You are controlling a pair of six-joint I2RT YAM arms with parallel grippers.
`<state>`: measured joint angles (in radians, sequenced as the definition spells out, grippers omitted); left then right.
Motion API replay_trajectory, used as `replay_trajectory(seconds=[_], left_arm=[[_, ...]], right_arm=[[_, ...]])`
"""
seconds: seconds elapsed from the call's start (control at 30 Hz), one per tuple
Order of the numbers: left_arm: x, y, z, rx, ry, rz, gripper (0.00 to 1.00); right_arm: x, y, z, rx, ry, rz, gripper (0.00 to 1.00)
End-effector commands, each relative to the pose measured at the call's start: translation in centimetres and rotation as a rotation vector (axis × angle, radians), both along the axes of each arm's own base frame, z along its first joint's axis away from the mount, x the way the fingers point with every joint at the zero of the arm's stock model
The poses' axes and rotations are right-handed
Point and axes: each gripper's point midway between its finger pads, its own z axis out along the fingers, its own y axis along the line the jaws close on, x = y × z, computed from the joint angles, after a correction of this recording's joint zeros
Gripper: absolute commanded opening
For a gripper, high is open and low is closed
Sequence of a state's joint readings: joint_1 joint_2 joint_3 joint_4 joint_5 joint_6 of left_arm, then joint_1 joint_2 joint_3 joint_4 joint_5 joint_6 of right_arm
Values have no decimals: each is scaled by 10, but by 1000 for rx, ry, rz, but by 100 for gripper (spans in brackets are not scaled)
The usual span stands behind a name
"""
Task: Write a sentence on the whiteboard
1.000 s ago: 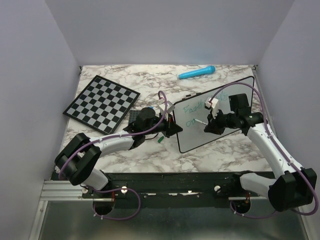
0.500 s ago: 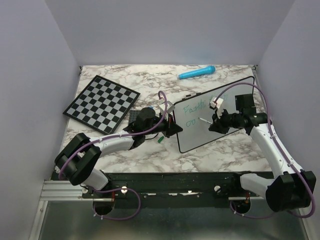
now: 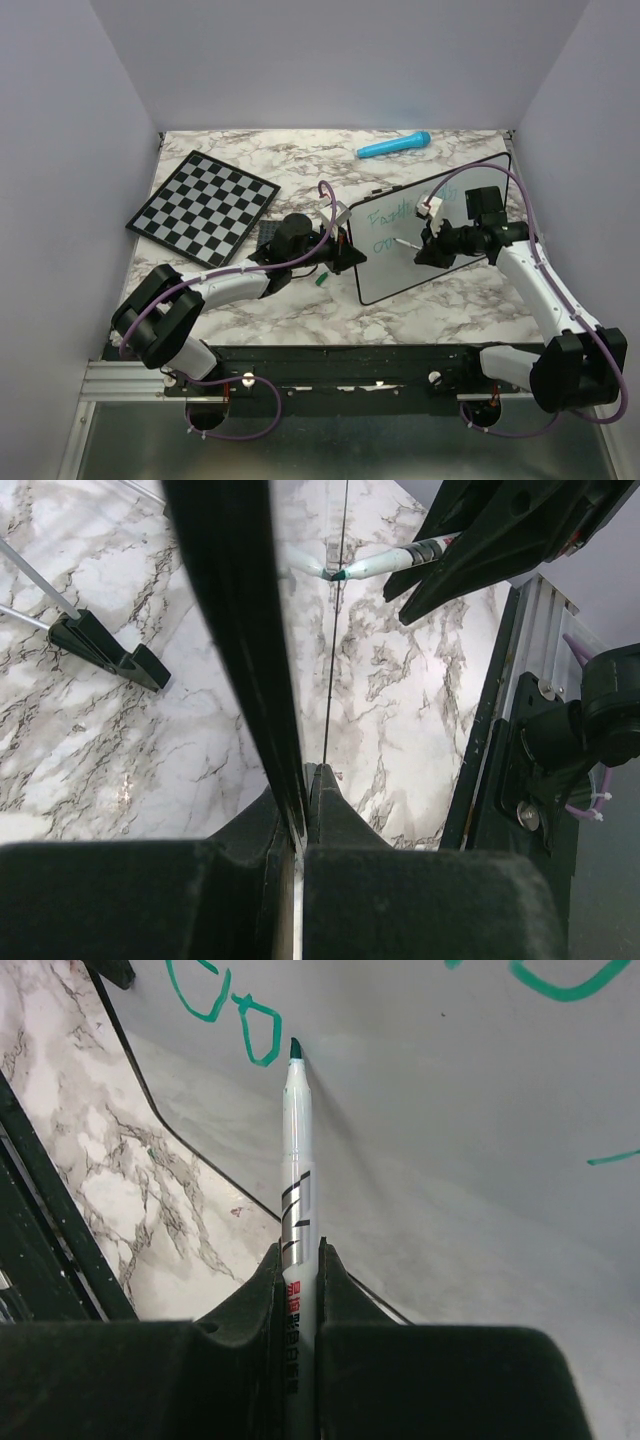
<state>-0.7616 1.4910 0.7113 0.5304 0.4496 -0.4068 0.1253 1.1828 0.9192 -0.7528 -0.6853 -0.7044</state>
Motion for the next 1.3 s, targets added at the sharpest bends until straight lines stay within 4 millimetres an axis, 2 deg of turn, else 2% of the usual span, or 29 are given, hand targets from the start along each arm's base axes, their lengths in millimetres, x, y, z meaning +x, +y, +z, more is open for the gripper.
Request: replay_trajectory(seconds=[0.0,0.33,0.57,0.67,1.03,1.27], left_arm=[[-9,6,-33,115,27,-31,0],[-9,6,-32,114,23,-28,0],[-10,7,-32,114,20,-30,0],[-10,7,-32,117,22,-30,0],[-10,8,-34,122,24,-31,0],[-10,7,-36,123,27,-33,0]], right_arm=[[4,2,-3,8,16,2,1],[-7,-8,-22,-54,55,0,0],[-7,-13,-24,-75,53,-16,0],[-5,-14,-21,-75,45,-29,1],[18,-18,7,-39,-35,-91,0],[21,-15,16,-13,-51,-93,0]])
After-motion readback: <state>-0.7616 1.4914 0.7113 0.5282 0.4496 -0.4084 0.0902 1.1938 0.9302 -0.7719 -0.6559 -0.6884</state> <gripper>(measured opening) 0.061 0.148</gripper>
